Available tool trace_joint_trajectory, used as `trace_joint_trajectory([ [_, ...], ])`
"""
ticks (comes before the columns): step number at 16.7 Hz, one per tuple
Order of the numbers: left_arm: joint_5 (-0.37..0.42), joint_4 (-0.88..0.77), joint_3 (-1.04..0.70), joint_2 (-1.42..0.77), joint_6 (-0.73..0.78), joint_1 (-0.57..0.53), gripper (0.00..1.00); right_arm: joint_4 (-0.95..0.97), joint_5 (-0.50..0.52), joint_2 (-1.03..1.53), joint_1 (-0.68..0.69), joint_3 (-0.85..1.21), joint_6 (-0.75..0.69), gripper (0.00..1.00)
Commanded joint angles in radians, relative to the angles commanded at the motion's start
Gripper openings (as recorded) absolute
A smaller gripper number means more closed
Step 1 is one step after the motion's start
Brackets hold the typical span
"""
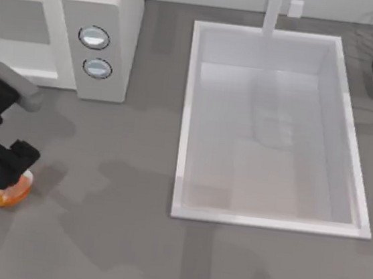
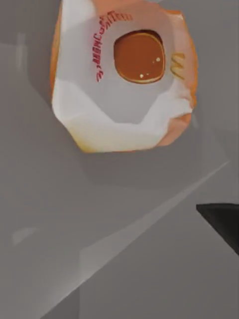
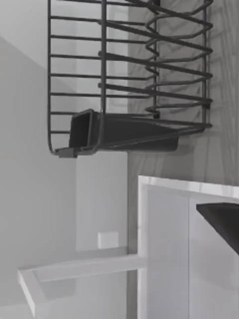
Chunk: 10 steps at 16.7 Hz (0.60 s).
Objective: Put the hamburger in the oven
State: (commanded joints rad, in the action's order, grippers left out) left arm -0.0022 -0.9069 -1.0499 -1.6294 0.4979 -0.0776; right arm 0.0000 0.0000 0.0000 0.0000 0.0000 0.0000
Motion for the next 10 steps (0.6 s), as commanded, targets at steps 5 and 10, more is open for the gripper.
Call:
trace_joint_trajectory([
  [5,-0.004,-0.056,-0.087,-0.111,0.041,-0.006,1.0,0.0,0.0,0.0,0.0,0.0,0.0,1.0],
  [10,-0.004,-0.051,-0.081,-0.109,0.041,-0.002,1.0,0.0,0.0,0.0,0.0,0.0,0.0,1.0],
])
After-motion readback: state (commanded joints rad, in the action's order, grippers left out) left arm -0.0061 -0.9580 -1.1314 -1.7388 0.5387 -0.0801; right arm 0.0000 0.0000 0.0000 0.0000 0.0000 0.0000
